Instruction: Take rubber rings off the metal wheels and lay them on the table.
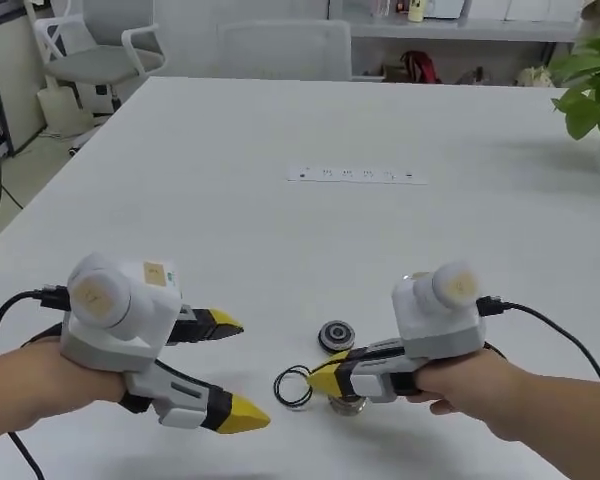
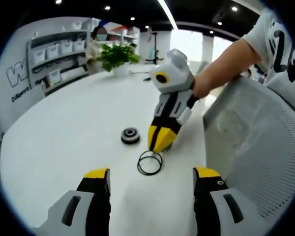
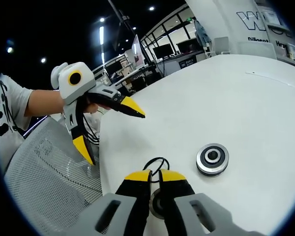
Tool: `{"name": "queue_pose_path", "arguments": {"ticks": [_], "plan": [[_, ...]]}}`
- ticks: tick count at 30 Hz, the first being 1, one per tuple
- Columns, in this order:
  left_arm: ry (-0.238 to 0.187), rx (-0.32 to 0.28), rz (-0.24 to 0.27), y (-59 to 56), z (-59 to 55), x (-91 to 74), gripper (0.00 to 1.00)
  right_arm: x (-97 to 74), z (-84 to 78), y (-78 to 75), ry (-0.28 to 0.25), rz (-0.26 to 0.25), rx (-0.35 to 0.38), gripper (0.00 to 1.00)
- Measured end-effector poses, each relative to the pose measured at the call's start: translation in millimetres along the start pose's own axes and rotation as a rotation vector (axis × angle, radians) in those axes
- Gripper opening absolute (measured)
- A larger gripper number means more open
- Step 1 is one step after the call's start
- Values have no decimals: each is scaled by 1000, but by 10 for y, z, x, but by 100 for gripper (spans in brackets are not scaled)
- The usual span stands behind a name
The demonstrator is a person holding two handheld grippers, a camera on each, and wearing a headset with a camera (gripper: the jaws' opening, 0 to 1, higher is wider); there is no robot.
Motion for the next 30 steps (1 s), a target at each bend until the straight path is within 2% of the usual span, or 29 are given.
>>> {"name": "queue_pose_path", "arguments": {"ticks": [11, 21, 30], "plan": [[9, 5, -5, -4, 17, 27, 69, -10, 1, 44, 28, -15, -75, 20], [0, 6, 0, 38, 79, 67, 69, -137, 138, 46, -40, -24, -76, 25], [-19, 7, 15, 113, 196, 137, 67, -329, 202, -26, -72, -55, -81, 26]]}}
Point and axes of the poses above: the centre of the closed fingertips' face, and the gripper's own axes: x roughly forward along the fingers, y roughly to its left, z roughly out of its top, the point moved 10 cm from there along -x, roughly backward along the fingers, and after that the axes turned 11 degrees about z, right-handed, at the moved point
